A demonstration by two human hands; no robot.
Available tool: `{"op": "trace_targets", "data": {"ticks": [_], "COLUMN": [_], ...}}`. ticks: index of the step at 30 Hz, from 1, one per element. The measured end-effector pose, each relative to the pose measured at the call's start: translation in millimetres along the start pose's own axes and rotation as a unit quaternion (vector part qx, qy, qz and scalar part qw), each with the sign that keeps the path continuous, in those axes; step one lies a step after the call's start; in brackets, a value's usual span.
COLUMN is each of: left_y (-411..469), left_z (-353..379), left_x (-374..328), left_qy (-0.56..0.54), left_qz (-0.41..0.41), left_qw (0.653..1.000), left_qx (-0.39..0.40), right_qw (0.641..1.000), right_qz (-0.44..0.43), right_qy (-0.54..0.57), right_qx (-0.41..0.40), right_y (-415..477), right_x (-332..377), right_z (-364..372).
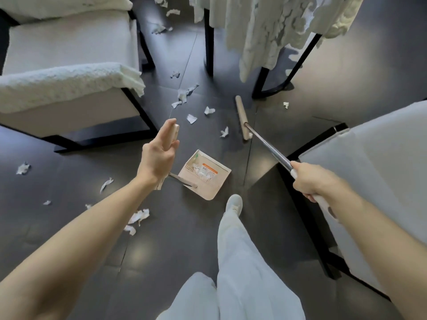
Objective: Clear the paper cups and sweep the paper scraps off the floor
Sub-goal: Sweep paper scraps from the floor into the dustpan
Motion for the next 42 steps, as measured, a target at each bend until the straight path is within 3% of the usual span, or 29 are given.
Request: {"op": "trace_targets", "data": {"ticks": [5,11,18,24,31,42], "left_y": [85.9,165.5,244.4,288.7,314.4,342.4], "left_z": [46.7,81.8,121.9,127.6,158.3,245.0], "left_x": [-31.7,-70.4,-96.7,-102.5,-118.3,-149.1], "left_qy": [0.034,0.113,0.178,0.173,0.149,0.117], "left_qz": [-0.004,0.006,0.036,0.03,0.037,0.028], "left_qw": [0.999,0.993,0.979,0.975,0.961,0.969], "left_qx": [0.016,0.025,0.092,0.138,0.231,0.214], "right_qw": [0.997,0.991,0.992,0.986,0.986,0.966], "right_qz": [0.035,0.053,-0.016,-0.065,0.025,0.137], "right_qy": [-0.07,-0.099,-0.075,-0.025,0.073,0.212], "right_qx": [0.007,0.078,0.102,0.154,0.147,0.063], "right_y": [69.6,122.4,142.2,103.1,79.3,169.3], "right_x": [-21.3,-16.1,38.0,52.4,21.7,-67.5], "right_z": [-59.9,-96.2,-111.1,-133.4,-146.3,-188.0]}}
Point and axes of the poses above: each hand's wrist, its own y-axis towards the middle knuckle, its own z-axis out of the palm, x = y × z, the point moved 9 cm from there along y, towards the middle knuckle, and after that the axes turned 14 degrees about -y, right-handed, at the moved point
